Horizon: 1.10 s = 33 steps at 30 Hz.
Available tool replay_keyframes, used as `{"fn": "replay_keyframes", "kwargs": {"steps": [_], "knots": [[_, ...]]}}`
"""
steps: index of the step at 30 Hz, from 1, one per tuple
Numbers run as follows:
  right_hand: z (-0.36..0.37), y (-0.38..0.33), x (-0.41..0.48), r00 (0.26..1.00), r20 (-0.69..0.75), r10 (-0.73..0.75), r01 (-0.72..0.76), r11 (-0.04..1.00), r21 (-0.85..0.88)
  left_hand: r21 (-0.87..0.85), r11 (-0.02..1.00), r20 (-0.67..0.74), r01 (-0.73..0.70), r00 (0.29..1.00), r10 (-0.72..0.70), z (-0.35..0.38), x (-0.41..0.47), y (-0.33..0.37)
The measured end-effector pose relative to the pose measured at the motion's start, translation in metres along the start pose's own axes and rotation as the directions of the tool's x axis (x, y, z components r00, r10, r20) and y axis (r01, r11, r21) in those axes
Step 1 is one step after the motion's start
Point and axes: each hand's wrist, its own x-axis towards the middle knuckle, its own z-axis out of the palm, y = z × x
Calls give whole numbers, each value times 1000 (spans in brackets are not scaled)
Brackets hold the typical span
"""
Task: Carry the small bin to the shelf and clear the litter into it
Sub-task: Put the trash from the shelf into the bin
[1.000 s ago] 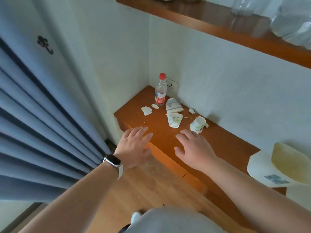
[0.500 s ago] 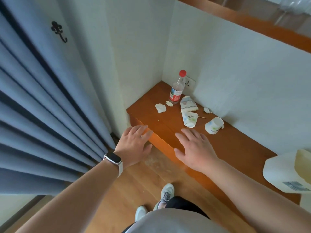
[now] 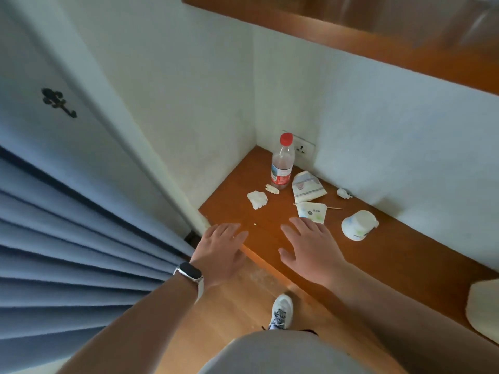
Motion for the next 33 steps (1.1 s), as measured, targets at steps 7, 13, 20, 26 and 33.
{"fn": "replay_keyframes", "kwargs": {"steps": [7, 13, 20, 26, 33], "knots": [[9, 37, 25, 999, 2, 52, -52, 999, 6, 30, 1000, 72, -10, 997, 8, 3, 61, -3], [27, 47, 36, 986, 24, 167, -168, 985, 47, -24, 999, 127, -35, 991, 38, 16, 93, -18], [43, 54, 60, 902, 58, 428, -432, 890, 147, -39, 994, 139, -99, 985, 104, 33, 140, -48], [56, 57, 73, 780, 85, 620, -619, 745, 247, -55, 969, 135, -241, 960, 247, 40, 188, -68], [77, 43, 94, 616, 119, 779, -754, 538, 378, -82, 901, 198, -426, 879, 433, 57, 222, -78]]}}
